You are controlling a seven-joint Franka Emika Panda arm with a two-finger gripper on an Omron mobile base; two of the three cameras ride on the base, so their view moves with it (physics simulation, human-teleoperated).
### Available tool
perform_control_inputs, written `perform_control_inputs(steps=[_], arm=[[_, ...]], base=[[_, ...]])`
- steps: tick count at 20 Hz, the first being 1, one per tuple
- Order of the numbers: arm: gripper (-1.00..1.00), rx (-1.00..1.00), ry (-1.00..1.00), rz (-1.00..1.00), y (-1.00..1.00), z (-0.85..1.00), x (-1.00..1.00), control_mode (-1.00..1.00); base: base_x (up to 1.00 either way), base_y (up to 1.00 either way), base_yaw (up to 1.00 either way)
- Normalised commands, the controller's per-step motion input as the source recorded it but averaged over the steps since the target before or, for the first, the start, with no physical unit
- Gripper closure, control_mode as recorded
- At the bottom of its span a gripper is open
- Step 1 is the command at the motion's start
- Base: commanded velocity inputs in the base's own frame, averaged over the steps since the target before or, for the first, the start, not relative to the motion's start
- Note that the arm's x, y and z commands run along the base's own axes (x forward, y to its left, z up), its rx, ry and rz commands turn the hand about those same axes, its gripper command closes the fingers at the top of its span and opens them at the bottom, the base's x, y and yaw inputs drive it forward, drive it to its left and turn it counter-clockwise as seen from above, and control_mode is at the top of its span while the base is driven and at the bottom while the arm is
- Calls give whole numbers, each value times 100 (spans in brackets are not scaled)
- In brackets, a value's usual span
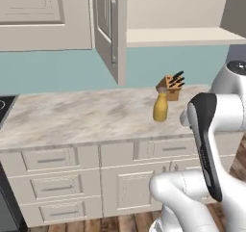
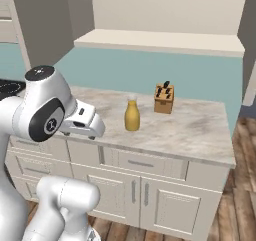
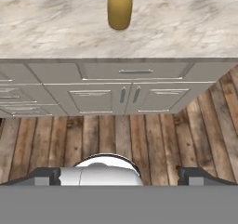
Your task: There is a tray on the dining counter. Grab the cup, mug, and pitcher and place them on the tray. The pitcher may be placed next to the tray if it cannot fit the tray.
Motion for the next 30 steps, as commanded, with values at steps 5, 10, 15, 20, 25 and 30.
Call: perform_control_inputs(steps=[5, 10, 15, 20, 25, 30], arm=[[-100, 0, 0, 0, 0, 0, 0, 100], [-100, 0, 0, 0, 0, 0, 0, 100], [-100, 0, 0, 0, 0, 0, 0, 100], [-100, 0, 0, 0, 0, 0, 0, 100], [-100, 0, 0, 0, 0, 0, 0, 100], [-100, 0, 0, 0, 0, 0, 0, 100]], base=[[41, 0, 0], [47, -14, 0], [49, -15, 0], [43, -4, 0], [36, -1, -1], [44, 0, -4]])
